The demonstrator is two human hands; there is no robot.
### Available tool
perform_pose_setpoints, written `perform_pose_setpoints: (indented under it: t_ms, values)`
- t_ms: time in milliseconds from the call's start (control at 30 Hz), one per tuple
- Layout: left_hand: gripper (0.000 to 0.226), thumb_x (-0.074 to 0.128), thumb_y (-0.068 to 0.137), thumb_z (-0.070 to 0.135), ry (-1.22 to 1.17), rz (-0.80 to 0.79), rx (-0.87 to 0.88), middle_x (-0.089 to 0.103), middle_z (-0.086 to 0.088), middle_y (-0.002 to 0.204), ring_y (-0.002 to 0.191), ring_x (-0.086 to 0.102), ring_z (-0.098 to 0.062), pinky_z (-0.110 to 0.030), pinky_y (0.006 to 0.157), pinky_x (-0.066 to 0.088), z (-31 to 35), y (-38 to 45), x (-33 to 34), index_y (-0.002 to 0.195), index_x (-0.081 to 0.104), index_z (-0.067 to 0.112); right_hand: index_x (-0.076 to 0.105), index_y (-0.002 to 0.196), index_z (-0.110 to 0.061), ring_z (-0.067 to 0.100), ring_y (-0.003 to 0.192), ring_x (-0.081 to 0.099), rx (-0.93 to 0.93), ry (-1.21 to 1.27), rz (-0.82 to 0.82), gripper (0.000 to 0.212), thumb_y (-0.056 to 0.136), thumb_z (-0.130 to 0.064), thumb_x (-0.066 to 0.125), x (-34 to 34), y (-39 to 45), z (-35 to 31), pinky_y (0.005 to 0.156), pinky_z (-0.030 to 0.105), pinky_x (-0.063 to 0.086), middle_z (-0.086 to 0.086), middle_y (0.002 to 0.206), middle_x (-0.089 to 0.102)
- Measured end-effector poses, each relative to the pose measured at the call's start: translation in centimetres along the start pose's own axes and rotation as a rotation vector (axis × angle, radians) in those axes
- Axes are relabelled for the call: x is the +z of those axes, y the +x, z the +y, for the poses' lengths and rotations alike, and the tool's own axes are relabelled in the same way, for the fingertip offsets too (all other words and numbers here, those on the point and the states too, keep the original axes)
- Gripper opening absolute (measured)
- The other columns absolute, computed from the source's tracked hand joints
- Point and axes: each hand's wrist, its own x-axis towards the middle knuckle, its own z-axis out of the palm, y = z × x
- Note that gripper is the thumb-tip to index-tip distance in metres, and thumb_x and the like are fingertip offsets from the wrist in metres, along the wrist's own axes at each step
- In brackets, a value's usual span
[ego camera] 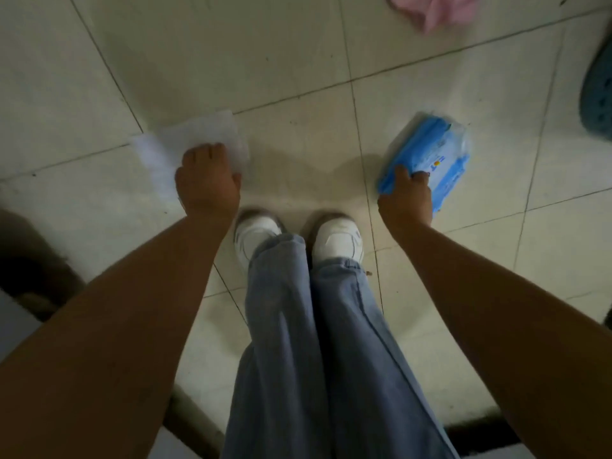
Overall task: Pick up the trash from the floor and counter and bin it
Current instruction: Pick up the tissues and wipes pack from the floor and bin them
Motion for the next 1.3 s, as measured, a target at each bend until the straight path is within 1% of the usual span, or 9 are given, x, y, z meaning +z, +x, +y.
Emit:
perform_pose_setpoints:
  t_ms: [133, 267, 333, 533, 800, 900, 967, 1033, 1300]
  values:
    - [0.039, 0.061, 0.090, 0.017, -0.060, 0.099, 0.062, 0.054, -0.029, 0.122, 0.113, 0.051, -0.043, -0.049, 0.086, 0.046, -0.8, 1.7, 1.7, 0.120, 0.052, -0.005, 0.039, 0.131, -0.004, 0.038, 0.120, 0.045, 0.019, 0.028, 0.048, 0.041, 0.091, -0.007, 0.047, 0.8, 1.3, -0.6, 0.094, 0.047, 0.045, 0.022, 0.134, 0.038]
    - [0.011, 0.069, 0.078, 0.001, -0.054, 0.225, 0.200, 0.066, -0.032, 0.074, 0.071, 0.065, -0.043, -0.043, 0.057, 0.053, -1.2, 2.1, 2.5, 0.077, 0.065, -0.010, 0.042, 0.127, -0.001, 0.038, 0.117, 0.049, 0.027, 0.112, 0.070, 0.041, 0.087, 0.006, 0.048, 0.9, 2.2, -1.4, 0.099, 0.046, 0.047, 0.021, 0.134, 0.040]
    - [0.008, 0.069, 0.076, -0.004, -0.070, 0.214, 0.200, 0.066, -0.031, 0.067, 0.064, 0.065, -0.042, -0.042, 0.055, 0.053, -1.4, 1.8, 2.3, 0.072, 0.066, -0.011, 0.045, 0.124, 0.000, 0.038, 0.115, 0.050, 0.011, 0.163, 0.066, 0.040, 0.085, 0.010, 0.046, 0.6, 2.0, -1.6, 0.100, 0.046, 0.047, 0.020, 0.133, 0.042]
    - [0.022, 0.052, 0.091, 0.007, -0.159, 0.252, 0.231, 0.067, -0.032, 0.089, 0.087, 0.062, -0.043, -0.045, 0.073, 0.049, 0.4, -2.5, -4.2, 0.094, 0.068, -0.008, 0.049, 0.123, -0.003, 0.037, 0.114, 0.054, -0.096, 0.242, 0.058, 0.034, 0.089, 0.003, 0.046, -4.6, -3.2, -2.5, 0.098, 0.040, 0.047, 0.021, 0.128, 0.052]
    - [0.022, 0.053, 0.094, 0.009, -0.195, 0.270, 0.376, 0.066, -0.031, 0.094, 0.090, 0.063, -0.042, -0.042, 0.070, 0.050, 9.1, -12.5, -22.3, 0.099, 0.069, -0.005, 0.049, 0.128, -0.005, 0.036, 0.113, 0.056, -0.157, 0.512, 0.113, 0.040, 0.090, 0.003, 0.042, -20.8, -15.4, -0.7, 0.097, 0.045, 0.050, 0.021, 0.126, 0.056]
    - [0.017, 0.059, 0.086, 0.005, -0.214, 0.329, 0.531, 0.067, -0.032, 0.080, 0.073, 0.067, -0.043, -0.041, 0.057, 0.053, 14.6, -16.6, -28.7, 0.087, 0.072, -0.006, 0.051, 0.126, -0.005, 0.033, 0.110, 0.058, -0.088, 0.632, 0.204, 0.037, 0.092, 0.001, 0.042, -27.7, -18.8, 3.2, 0.093, 0.036, 0.051, 0.020, 0.125, 0.058]
    - [0.020, 0.055, 0.092, 0.007, -0.194, 0.289, 0.587, 0.067, -0.031, 0.092, 0.083, 0.066, -0.042, -0.042, 0.065, 0.052, 19.2, -19.3, -32.1, 0.096, 0.071, -0.004, 0.052, 0.127, -0.005, 0.031, 0.108, 0.059, -0.036, 0.668, 0.266, 0.036, 0.092, 0.001, 0.042, -32.0, -20.2, 6.6, 0.081, 0.028, 0.045, 0.020, 0.122, 0.060]
    - [0.025, 0.049, 0.097, 0.012, -0.180, 0.219, 0.609, 0.065, -0.027, 0.104, 0.094, 0.062, -0.038, -0.043, 0.075, 0.049, 23.9, -21.4, -34.1, 0.104, 0.067, -0.003, 0.052, 0.126, -0.005, 0.033, 0.109, 0.058, 0.016, 0.684, 0.312, 0.036, 0.092, 0.001, 0.043, -35.4, -20.9, 10.4, 0.081, 0.029, 0.043, 0.021, 0.122, 0.060]
    - [0.025, 0.050, 0.096, 0.004, -0.391, 0.057, 0.732, 0.067, -0.027, 0.110, 0.102, 0.063, -0.035, -0.038, 0.086, 0.048, 43.0, -25.3, -34.2, 0.113, 0.066, -0.005, 0.051, 0.127, -0.006, 0.035, 0.111, 0.059, 0.197, 0.804, 0.287, 0.034, 0.094, -0.003, 0.045, -43.0, -14.9, 23.6, 0.094, 0.038, 0.048, 0.021, 0.128, 0.058]
